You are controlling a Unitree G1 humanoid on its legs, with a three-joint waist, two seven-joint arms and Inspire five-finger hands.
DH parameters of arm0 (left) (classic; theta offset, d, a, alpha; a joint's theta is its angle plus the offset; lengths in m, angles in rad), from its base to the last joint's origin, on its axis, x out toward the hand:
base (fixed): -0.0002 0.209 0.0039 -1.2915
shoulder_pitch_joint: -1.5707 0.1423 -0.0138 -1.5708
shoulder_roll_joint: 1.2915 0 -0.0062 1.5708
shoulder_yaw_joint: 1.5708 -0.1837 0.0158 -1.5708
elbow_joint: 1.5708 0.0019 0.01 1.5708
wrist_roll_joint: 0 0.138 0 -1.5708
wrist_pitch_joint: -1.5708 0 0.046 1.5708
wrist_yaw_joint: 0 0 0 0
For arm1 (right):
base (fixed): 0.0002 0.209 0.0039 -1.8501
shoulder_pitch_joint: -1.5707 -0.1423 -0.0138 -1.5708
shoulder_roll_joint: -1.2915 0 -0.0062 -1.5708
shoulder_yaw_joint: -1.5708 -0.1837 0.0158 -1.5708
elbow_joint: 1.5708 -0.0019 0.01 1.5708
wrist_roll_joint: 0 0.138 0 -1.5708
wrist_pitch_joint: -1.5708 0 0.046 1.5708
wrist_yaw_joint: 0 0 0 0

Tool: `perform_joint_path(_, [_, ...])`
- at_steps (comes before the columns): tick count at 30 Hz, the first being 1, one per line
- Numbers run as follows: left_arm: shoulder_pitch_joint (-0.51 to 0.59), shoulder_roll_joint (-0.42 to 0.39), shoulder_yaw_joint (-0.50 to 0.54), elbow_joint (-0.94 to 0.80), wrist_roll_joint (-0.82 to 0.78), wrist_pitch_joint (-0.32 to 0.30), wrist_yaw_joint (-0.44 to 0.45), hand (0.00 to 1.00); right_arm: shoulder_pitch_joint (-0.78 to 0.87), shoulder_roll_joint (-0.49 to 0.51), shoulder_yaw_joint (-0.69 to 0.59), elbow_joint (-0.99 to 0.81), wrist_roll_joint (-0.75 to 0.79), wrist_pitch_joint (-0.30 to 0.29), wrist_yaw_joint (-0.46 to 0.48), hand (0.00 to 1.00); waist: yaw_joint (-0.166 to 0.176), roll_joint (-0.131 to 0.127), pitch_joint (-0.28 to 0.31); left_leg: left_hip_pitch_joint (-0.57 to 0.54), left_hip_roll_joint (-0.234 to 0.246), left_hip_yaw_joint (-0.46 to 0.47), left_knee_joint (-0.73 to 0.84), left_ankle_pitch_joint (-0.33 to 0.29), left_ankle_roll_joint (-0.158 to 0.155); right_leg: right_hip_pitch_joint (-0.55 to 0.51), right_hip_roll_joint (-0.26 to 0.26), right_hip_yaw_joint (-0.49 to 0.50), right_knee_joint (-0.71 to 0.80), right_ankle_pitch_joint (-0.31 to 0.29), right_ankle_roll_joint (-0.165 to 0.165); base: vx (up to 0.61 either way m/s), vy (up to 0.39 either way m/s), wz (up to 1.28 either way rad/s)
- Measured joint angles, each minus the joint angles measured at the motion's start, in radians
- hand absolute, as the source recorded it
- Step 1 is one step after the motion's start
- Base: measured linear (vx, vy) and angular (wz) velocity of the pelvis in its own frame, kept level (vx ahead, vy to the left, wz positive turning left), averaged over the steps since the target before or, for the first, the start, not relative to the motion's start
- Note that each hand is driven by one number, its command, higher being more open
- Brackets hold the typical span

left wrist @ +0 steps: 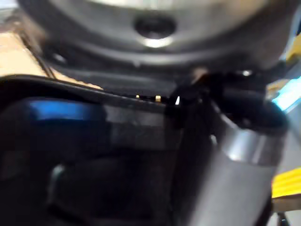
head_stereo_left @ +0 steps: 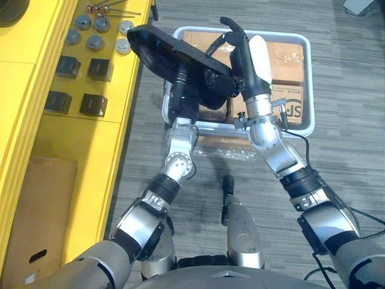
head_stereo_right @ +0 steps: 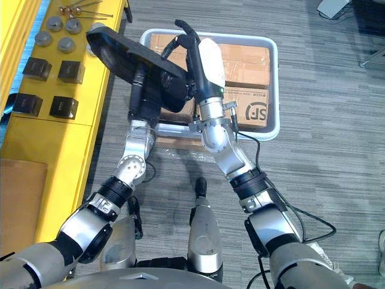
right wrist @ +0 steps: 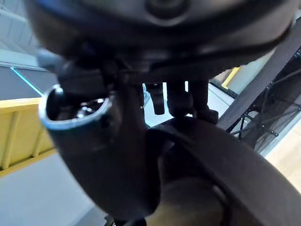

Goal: Walk over and take three plastic housings, then place them on the shelf

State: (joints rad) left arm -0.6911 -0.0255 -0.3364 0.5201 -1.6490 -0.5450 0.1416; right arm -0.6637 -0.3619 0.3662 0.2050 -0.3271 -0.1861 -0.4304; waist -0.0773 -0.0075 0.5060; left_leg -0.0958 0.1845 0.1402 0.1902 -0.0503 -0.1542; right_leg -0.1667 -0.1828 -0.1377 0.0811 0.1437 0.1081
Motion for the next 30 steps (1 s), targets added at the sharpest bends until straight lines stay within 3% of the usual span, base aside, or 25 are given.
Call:
perform_joint_path(5, [0.002, -0.002, 0.048, 0.000, -0.083, -0.066, -0.014, 0.00, 0.068, 0.012, -0.002, -0.039, 0.021, -0.006, 0.001, 0.00, 0.011, -0.002, 0.000, 0.000, 0.000, 0.000, 0.001, 0.000, 0.000, 0.000, 0.000, 0.000, 0.000, 0.000, 0.000, 0.00, 0.000, 0.00])
perform_joint_path(13, [0.034, 0.003, 0.063, 0.000, -0.204, -0.055, -0.191, 0.00, 0.151, 0.044, 0.001, -0.106, 0.019, -0.046, 0.001, 0.00, 0.006, -0.039, -0.018, 0.000, 0.000, 0.003, 0.000, -0.002, 0.001, 0.000, 0.000, 0.004, -0.004, 0.000, 0.000, 0.00, 0.000, 0.00])
perform_joint_path(21, [0.110, 0.006, 0.066, -0.096, -0.197, -0.020, -0.284, 0.00, 0.228, 0.048, -0.004, -0.124, 0.020, -0.046, -0.034, 0.00, 0.010, -0.044, -0.022, 0.021, -0.001, 0.003, -0.006, -0.003, 0.002, 0.026, 0.000, 0.003, -0.014, 0.000, 0.000, 0.00, 0.000, 0.00])
perform_joint_path(22, [0.120, 0.006, 0.060, -0.099, -0.192, -0.019, -0.285, 0.00, 0.240, 0.048, -0.004, -0.124, 0.020, -0.046, -0.039, 1.00, 0.011, -0.044, -0.027, 0.023, -0.001, 0.003, -0.006, -0.004, 0.002, 0.027, 0.000, 0.003, -0.015, 0.000, 0.000, 0.00, 0.000, 0.00])
perform_joint_path(26, [0.172, 0.006, 0.050, -0.155, -0.175, -0.018, -0.283, 0.00, 0.285, 0.052, -0.001, -0.126, 0.019, -0.045, -0.038, 1.00, 0.017, -0.043, -0.034, 0.036, -0.002, 0.003, -0.013, -0.004, 0.002, 0.042, 0.000, 0.000, -0.020, 0.000, 0.001, 0.00, 0.001, 0.01])
perform_joint_path(30, [0.241, 0.006, 0.013, -0.250, 0.007, -0.022, -0.241, 0.00, 0.367, 0.059, -0.001, -0.126, 0.021, -0.034, -0.038, 1.00, 0.024, -0.036, -0.081, 0.038, -0.003, -0.002, -0.022, -0.003, 0.003, 0.053, -0.002, -0.010, -0.035, 0.002, 0.003, 0.03, 0.006, 0.07])
